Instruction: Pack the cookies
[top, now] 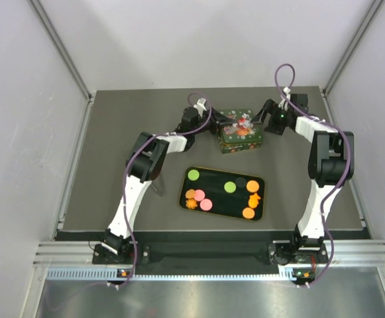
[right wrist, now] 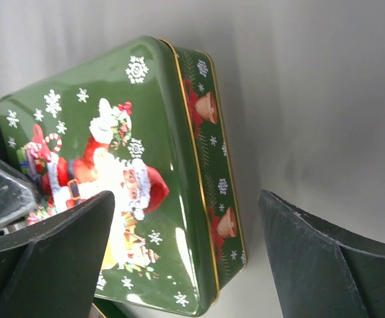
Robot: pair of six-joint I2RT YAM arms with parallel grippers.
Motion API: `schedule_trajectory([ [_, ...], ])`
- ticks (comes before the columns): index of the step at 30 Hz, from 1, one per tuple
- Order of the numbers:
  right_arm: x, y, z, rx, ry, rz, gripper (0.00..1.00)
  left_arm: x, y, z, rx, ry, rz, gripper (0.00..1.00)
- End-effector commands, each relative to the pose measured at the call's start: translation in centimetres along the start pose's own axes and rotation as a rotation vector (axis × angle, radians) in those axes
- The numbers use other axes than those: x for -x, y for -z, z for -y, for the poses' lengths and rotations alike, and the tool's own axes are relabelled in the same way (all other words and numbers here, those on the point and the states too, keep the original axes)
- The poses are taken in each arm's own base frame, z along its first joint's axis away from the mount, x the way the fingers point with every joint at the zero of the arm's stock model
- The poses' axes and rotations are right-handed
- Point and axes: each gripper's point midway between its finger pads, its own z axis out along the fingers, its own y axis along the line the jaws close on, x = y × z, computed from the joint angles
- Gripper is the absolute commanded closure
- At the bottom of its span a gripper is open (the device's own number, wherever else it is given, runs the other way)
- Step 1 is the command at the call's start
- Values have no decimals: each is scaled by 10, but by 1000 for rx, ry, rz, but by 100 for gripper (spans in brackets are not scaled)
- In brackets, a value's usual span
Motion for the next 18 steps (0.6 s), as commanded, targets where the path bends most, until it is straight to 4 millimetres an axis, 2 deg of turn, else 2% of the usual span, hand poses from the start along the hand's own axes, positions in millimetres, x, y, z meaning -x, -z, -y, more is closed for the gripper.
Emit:
schedule_trajectory([
  [1,10,-3,-11,13,66,10,11,9,13,44,-77,-86,13,65],
  [9,11,-7,-16,17,86,0,10,13,26,45,-71,-91,13,62],
  [10,3,-12,-29,35,109,-16,10,12,27,47,-74,-93,9,62],
  [18,-2,-17,-42,56,140,-34,11,14,39,52,-67,-105,8,61],
])
